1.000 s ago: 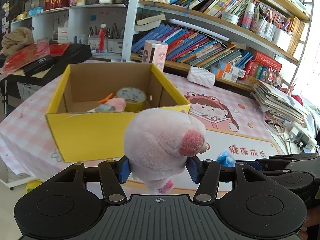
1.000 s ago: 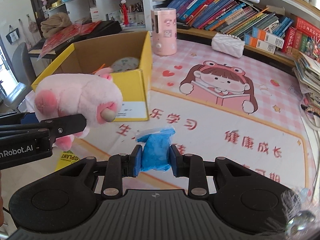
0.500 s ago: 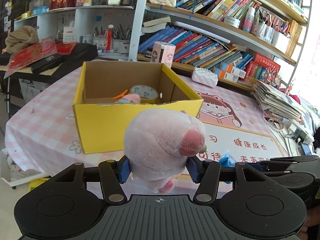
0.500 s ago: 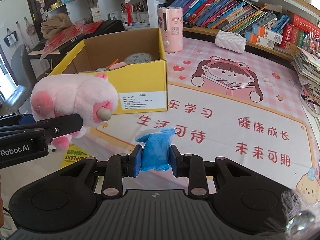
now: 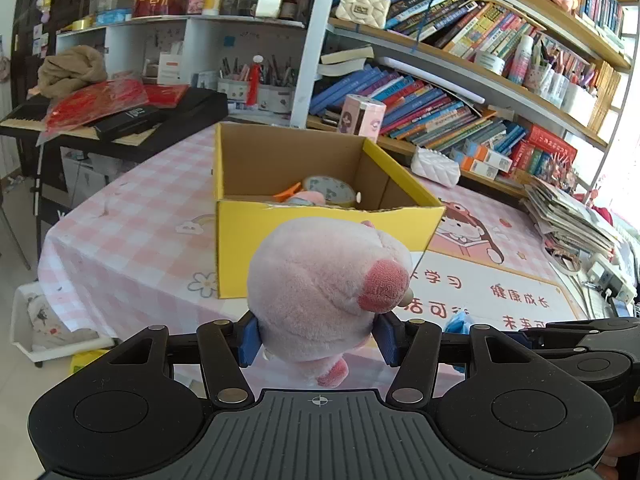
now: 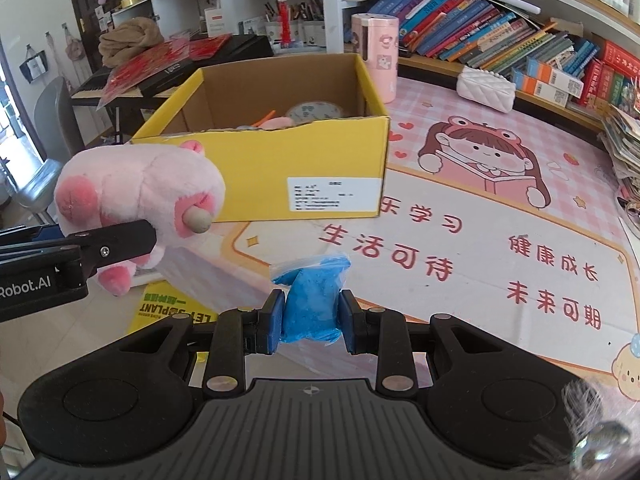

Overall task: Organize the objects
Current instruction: 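Carry the pig plush and blue bag with both grippers to the yellow box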

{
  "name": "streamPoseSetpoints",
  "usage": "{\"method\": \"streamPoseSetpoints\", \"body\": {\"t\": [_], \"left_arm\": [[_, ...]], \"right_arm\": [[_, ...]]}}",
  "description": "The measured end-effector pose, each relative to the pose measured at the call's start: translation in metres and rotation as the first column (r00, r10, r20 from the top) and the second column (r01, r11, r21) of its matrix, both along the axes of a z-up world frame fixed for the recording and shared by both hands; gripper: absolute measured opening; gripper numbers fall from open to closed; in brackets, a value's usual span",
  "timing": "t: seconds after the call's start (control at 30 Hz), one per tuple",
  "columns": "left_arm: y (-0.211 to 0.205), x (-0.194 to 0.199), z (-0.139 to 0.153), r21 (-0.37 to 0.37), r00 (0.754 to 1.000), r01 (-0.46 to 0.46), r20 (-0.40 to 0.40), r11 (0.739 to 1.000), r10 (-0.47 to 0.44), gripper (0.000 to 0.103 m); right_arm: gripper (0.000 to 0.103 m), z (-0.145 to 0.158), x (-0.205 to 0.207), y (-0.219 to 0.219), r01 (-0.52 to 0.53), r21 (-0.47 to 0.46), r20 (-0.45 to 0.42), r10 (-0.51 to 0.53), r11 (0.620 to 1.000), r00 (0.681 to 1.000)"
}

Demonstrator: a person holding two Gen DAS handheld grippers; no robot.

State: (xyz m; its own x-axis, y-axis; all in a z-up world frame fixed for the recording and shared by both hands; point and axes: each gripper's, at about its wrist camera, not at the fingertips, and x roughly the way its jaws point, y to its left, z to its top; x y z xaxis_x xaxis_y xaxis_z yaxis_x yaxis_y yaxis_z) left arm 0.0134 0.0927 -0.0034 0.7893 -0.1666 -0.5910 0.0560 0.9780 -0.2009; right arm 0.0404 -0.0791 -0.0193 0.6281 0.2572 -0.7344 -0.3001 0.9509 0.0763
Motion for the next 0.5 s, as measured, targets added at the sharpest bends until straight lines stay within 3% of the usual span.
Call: {"method": "streamPoseSetpoints", "body": {"t": [0.5], "left_arm": [[0.017,-0.012,0.005,-0.008,0.999,-0.033,0.02,0.999,0.033,0.055]], "right_arm": [[0.027,0.003,-0.005,0.021,-0.043,-0.014,-0.003,0.043,0.999,0.999]]}}
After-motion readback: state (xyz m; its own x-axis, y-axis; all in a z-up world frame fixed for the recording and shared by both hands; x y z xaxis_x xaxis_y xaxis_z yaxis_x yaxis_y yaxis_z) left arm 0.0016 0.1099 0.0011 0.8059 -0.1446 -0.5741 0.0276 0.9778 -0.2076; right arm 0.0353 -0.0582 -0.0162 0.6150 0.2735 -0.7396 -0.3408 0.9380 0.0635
